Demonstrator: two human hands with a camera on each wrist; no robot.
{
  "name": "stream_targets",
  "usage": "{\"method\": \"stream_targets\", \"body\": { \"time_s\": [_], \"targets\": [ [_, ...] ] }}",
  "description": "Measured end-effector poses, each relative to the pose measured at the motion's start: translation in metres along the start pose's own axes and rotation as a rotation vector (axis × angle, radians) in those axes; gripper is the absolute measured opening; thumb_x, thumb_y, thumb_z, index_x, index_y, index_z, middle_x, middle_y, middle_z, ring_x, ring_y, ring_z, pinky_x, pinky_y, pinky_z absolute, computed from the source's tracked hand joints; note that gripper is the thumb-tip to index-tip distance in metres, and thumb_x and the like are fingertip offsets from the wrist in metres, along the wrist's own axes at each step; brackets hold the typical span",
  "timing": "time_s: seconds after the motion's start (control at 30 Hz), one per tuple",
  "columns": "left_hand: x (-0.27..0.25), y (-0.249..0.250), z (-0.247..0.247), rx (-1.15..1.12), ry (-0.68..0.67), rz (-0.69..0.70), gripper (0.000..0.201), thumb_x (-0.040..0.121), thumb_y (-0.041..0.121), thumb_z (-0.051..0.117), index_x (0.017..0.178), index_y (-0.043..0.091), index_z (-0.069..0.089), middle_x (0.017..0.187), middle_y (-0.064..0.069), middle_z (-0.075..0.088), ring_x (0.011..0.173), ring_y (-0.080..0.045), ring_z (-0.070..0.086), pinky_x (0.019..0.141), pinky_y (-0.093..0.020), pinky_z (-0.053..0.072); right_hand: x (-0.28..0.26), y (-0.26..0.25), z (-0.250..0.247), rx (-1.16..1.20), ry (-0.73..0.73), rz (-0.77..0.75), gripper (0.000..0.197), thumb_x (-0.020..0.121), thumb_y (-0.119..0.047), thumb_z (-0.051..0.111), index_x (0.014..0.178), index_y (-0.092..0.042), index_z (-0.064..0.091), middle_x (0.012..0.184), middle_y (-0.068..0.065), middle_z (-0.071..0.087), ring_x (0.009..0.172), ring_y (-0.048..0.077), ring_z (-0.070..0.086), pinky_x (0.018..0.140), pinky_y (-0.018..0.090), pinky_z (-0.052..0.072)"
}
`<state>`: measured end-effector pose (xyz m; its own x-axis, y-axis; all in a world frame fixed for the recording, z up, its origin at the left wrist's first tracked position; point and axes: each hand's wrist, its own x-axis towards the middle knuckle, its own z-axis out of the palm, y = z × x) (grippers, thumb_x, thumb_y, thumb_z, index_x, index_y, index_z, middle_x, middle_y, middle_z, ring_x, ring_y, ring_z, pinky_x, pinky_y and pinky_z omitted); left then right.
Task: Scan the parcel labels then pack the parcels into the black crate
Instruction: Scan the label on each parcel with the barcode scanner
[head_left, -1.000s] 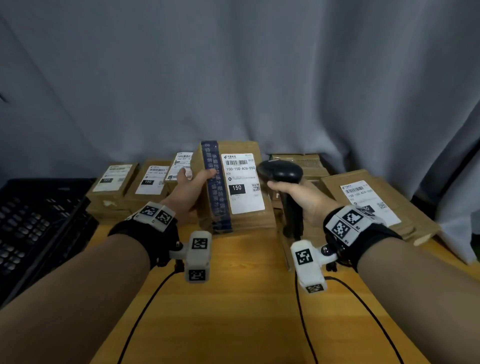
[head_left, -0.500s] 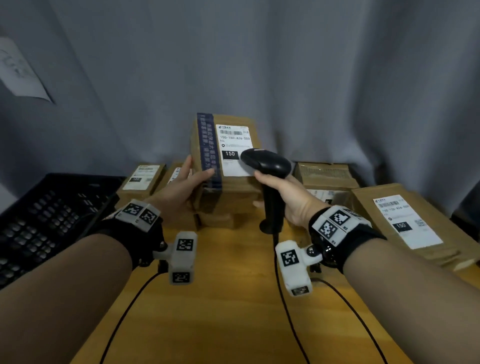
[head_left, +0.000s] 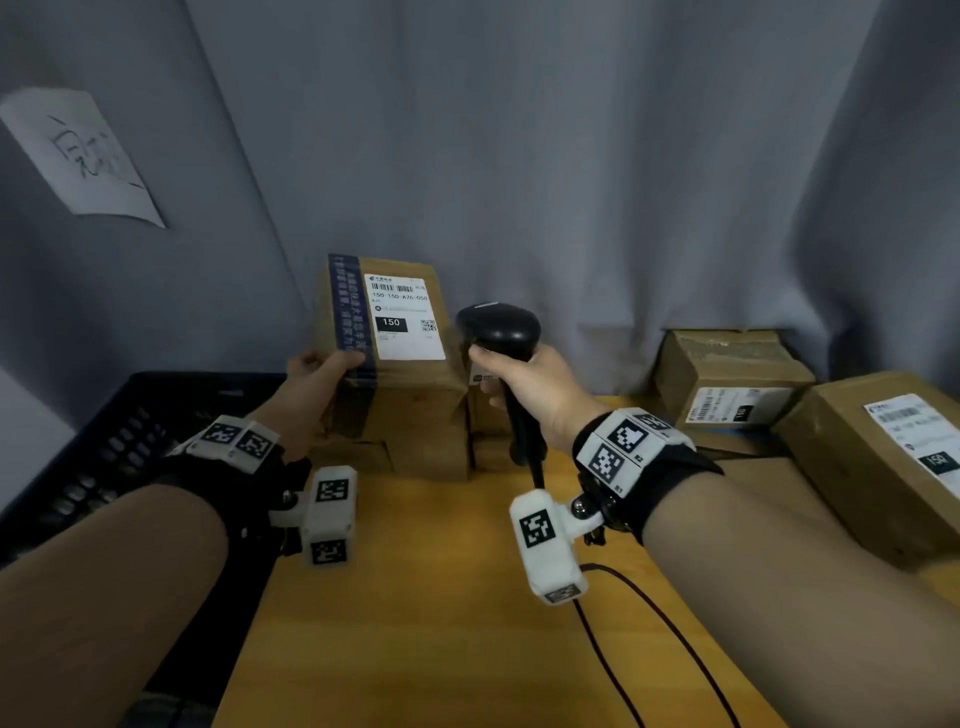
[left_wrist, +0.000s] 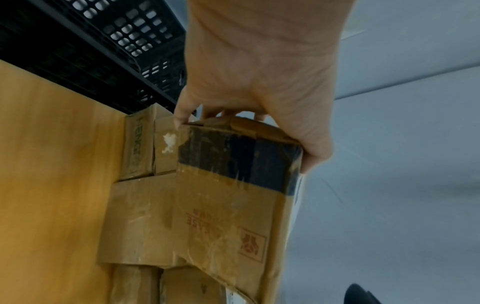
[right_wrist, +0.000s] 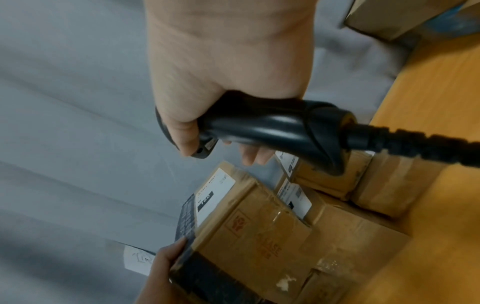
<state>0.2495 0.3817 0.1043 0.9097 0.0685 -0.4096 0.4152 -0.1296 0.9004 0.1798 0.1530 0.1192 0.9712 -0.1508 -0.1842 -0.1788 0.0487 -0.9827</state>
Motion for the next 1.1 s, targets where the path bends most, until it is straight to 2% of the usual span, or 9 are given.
{"method": "stream_targets", "body": {
  "time_s": [0.17,0.27,0.33,0.4,0.5,0.57,0.73,0.87,1.1],
  "targets": [
    [0.034,-0.004,-0.002,-0.013,-0.058,-0.018,0.073,0.081,0.049,0.065,0.140,0.019,0.034,0.124,-0.012,0.056,0.097,-0.028,0.059,0.070,-0.039,0.052,0.012,0.010,-0.002,-0.024,0.126,0.000,0.032,0.087,-0.030,0.070,0.114,-0.014,0.061,0.082,0.000,0.065,0.069,0.010,0.062,0.061,0.021,0.050],
    [0.056,-0.008,0.005,0.017,-0.051,-0.024,0.099,0.059,0.065,0.069,0.142,0.022,0.036,0.130,-0.014,0.057,0.109,-0.034,0.060,0.087,-0.054,0.052,0.017,0.019,-0.002,-0.014,0.198,0.028,0.038,0.086,-0.032,0.070,0.119,-0.015,0.060,0.095,0.003,0.069,0.070,0.010,0.063,0.060,0.020,0.049],
    [0.061,-0.012,0.013,0.224,0.014,0.029,0.114,0.060,0.076,0.066,0.149,0.021,0.022,0.147,-0.016,0.039,0.125,-0.039,0.047,0.100,-0.055,0.041,0.018,0.026,-0.001,-0.021,0.228,0.053,0.039,0.086,-0.031,0.071,0.119,-0.014,0.060,0.099,0.003,0.070,0.070,0.011,0.063,0.060,0.022,0.049],
    [0.051,-0.016,0.019,0.546,0.116,0.209,0.098,0.080,0.065,0.060,0.152,0.018,0.011,0.154,-0.019,0.018,0.137,-0.043,0.028,0.110,-0.054,0.030,0.018,0.032,0.000,-0.030,0.235,0.069,0.038,0.086,-0.030,0.071,0.119,-0.013,0.060,0.090,0.000,0.067,0.069,0.011,0.062,0.059,0.021,0.049],
    [0.036,-0.015,0.024,0.803,0.201,0.577,0.084,0.081,0.056,0.064,0.146,0.018,0.027,0.147,-0.019,0.026,0.135,-0.040,0.027,0.109,-0.053,0.027,0.019,0.038,0.000,-0.040,0.239,0.074,0.038,0.086,-0.029,0.071,0.119,-0.013,0.059,0.088,-0.001,0.064,0.069,0.011,0.062,0.058,0.021,0.049],
    [0.033,-0.017,0.026,0.949,0.192,0.711,0.079,0.079,0.059,0.064,0.142,0.019,0.036,0.142,-0.016,0.033,0.131,-0.037,0.032,0.108,-0.053,0.027,0.019,0.041,0.000,-0.041,0.252,0.084,0.037,0.086,-0.028,0.072,0.118,-0.014,0.059,0.086,-0.002,0.064,0.066,0.010,0.062,0.057,0.021,0.049],
    [0.020,-0.019,0.041,0.986,0.182,0.796,0.069,0.083,0.053,0.062,0.138,0.017,0.042,0.142,-0.011,0.036,0.132,-0.031,0.033,0.108,-0.048,0.024,0.014,0.047,-0.004,-0.068,0.251,0.082,0.038,0.086,-0.029,0.071,0.119,-0.014,0.060,0.083,-0.004,0.063,0.065,0.009,0.062,0.056,0.020,0.048],
    [0.008,-0.014,0.057,0.971,0.134,0.810,0.059,0.086,0.046,0.061,0.136,0.020,0.044,0.140,-0.007,0.038,0.131,-0.028,0.032,0.110,-0.046,0.024,0.002,0.045,-0.017,-0.099,0.250,0.066,0.034,0.087,-0.028,0.070,0.115,-0.013,0.061,0.085,-0.002,0.065,0.070,0.012,0.064,0.072,0.030,0.057],
    [-0.026,-0.001,0.111,0.920,-0.009,0.787,0.040,0.092,0.037,0.056,0.129,0.025,0.050,0.138,-0.002,0.040,0.132,-0.023,0.029,0.108,-0.039,0.021,-0.021,0.032,-0.071,-0.167,0.309,0.026,0.016,0.087,-0.023,0.070,0.099,-0.018,0.062,0.089,0.004,0.066,0.069,0.013,0.064,0.062,0.022,0.050]
  ]
}}
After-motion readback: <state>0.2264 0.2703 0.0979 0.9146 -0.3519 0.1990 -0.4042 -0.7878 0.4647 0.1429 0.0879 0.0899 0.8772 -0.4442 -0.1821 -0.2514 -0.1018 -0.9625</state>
